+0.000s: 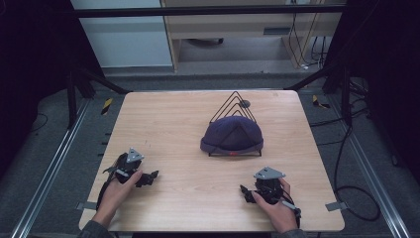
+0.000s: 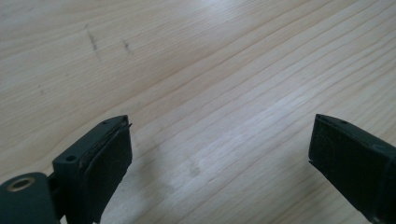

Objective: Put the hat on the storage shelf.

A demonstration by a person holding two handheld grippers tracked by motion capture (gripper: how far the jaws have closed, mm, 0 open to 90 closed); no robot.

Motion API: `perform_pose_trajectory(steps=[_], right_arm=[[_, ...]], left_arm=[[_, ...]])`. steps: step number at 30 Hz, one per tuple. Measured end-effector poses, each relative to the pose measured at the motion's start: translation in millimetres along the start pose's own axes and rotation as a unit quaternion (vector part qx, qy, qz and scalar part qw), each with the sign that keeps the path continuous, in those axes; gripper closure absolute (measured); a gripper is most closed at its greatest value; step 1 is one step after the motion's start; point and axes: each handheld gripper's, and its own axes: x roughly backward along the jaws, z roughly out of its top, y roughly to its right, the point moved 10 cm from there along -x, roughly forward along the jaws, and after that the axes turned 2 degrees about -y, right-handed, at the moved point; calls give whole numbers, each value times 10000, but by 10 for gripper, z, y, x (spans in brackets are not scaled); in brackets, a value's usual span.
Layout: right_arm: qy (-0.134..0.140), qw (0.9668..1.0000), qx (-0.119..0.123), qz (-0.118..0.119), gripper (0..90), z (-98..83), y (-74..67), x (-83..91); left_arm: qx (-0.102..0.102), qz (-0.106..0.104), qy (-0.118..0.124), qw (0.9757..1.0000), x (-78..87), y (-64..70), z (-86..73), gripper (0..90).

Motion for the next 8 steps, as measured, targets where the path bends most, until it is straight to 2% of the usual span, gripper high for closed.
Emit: perform_pose_trajectory(steps=[2,4,8], right_arm=[[-1,10000,-10,-1,185,-1,-1,0],[-1,10000,-11,0,185,-1,-1,0],[-2,10000,-10,2,184,0,-2,0]], left_arm=[[229,-114,129,9996,-24,-12,-26,45],[220,-96,271,9993,-27,-30,-36,33],[221,-95,279,9993,-19,-33,-47,27]])
